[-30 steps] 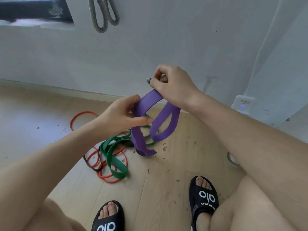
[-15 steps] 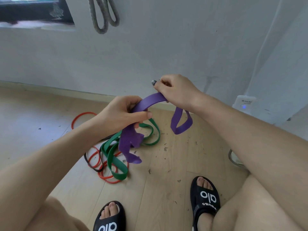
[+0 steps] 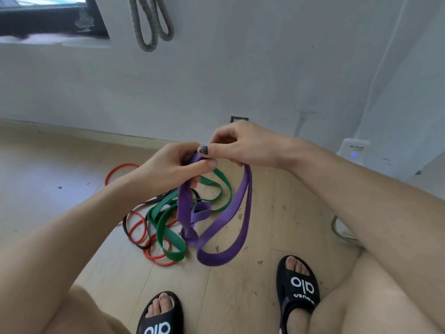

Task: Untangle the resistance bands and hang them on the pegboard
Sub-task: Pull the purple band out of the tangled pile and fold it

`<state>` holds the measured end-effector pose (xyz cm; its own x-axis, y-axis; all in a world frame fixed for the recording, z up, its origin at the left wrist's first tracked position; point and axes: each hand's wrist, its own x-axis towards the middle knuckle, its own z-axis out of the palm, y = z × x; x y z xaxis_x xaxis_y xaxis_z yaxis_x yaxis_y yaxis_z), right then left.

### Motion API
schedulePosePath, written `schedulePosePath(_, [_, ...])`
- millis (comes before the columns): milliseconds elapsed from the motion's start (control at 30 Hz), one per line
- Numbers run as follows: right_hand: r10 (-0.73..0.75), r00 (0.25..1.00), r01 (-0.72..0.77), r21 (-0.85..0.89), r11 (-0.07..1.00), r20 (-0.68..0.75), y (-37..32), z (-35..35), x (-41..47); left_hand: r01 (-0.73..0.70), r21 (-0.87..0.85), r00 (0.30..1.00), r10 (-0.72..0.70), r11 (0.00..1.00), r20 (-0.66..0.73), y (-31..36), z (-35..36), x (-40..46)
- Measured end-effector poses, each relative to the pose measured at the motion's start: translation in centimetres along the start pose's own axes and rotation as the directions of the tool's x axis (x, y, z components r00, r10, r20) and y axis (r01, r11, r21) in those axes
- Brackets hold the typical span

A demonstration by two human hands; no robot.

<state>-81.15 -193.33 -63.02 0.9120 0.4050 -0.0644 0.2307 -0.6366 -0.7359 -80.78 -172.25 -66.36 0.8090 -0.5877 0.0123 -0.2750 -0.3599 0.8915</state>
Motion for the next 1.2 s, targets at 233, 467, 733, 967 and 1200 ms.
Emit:
schedulePosePath(233, [-0.004, 1.0, 0.004, 0.139, 0.99, -0.001, -0.1, -0.3, -0.6, 0.055, 0.092, 0.991, -0.066, 0.994, 0.117, -1.5, -1.2, 0.0])
schedulePosePath(467, [0.08, 0.988, -0.099, 0.151, 0.984, 0.132, -0.2, -1.5, -1.4, -0.009, 0.16, 1.0, 0.014, 0.987, -0.027, -0.1, -1.1, -0.2])
schedulePosePath(733, [0.055, 0.997, -0.049, 0.126, 0.991, -0.052, -0.6, 0.9, 0.1, -0.014, 0.128, 1.0, 0.017, 0.992, -0.025, -0.1, -0.5, 0.1])
schedulePosePath(967, [0.054, 0.946, 0.068, 0.359, 0.931, -0.32, -2.1, -0.5, 0.6, 0.037, 0.147, 0.997, -0.047, 0.988, 0.066, -2.0, -0.6, 0.8])
schedulePosePath(1200, [0.191, 0.856, -0.107, 0.197, 0.975, -0.481, 0.4, -2.1, 0.3, 0.062, 0.269, 0.995, -0.038, 0.961, -0.095, -2.4, -1.5, 0.8])
